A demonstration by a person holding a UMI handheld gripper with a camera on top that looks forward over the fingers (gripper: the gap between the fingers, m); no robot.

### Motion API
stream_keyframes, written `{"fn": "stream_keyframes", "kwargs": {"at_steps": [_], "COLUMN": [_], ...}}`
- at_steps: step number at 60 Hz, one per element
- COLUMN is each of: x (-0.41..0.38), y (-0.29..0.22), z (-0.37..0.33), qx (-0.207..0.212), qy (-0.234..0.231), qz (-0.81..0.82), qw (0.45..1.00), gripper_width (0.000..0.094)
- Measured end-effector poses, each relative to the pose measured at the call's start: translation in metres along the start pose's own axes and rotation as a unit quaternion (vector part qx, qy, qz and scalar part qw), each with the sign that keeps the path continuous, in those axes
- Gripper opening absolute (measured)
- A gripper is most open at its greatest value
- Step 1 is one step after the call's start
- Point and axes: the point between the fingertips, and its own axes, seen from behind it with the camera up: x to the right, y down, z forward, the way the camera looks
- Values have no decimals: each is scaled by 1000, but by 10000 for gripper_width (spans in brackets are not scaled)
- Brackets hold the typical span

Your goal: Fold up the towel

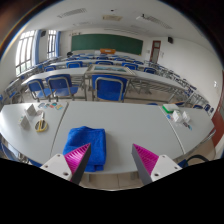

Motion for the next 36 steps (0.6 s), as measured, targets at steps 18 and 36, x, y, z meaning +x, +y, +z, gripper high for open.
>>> {"fn": "stream_keyframes", "kwargs": {"at_steps": [18,36], "x": [-44,-74], "y": [-3,38], "z": [-120,-205], "qx": [52,57], "qy": [23,26], "qz": [3,3], "qw": [998,998], "gripper_width": [856,855]}}
